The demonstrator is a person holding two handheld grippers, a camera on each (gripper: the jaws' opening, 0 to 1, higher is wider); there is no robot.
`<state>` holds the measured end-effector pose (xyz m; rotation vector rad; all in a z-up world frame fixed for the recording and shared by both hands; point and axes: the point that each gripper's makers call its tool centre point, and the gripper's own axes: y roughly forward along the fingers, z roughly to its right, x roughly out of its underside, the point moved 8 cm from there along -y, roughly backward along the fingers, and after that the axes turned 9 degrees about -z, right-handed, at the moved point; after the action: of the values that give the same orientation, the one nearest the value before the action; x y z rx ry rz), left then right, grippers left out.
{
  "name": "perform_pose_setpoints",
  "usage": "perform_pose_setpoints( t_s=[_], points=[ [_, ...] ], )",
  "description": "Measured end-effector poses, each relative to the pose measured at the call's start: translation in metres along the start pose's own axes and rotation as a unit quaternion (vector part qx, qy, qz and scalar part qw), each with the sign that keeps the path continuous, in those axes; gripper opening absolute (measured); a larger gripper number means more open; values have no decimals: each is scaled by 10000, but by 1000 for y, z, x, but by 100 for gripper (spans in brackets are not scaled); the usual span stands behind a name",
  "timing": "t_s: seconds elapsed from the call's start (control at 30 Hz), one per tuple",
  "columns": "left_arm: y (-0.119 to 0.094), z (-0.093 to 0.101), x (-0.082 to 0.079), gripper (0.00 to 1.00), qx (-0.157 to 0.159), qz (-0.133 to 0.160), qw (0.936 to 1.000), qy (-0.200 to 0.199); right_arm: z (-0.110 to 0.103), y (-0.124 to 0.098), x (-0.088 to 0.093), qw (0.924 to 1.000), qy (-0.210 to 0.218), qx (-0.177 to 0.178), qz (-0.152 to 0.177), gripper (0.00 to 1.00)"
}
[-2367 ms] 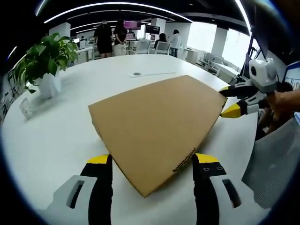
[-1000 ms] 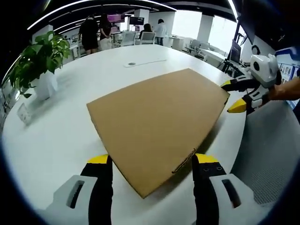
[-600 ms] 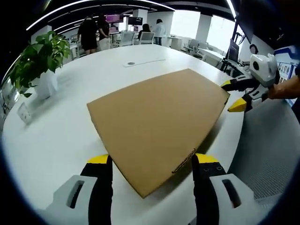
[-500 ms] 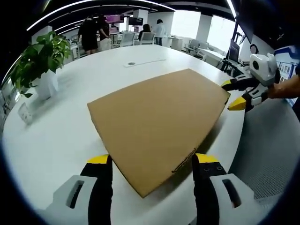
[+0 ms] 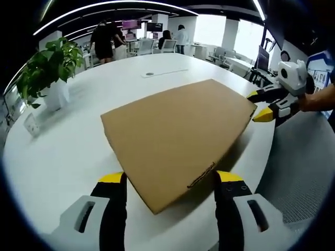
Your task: Operate the shoe box by opening the lid, removing the specified soft item, and placing it in the target area until the item is outside and the box remains undamaged.
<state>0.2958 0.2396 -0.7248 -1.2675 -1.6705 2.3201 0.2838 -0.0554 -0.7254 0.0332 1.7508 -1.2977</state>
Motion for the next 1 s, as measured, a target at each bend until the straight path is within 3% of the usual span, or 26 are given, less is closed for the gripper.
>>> perform_pose_setpoints(
  t_s=[1.0],
  points=[
    [-21, 8, -13, 73, -154, 380, 9991, -127, -3, -23, -17, 9986, 307, -154, 405, 47]
  ],
)
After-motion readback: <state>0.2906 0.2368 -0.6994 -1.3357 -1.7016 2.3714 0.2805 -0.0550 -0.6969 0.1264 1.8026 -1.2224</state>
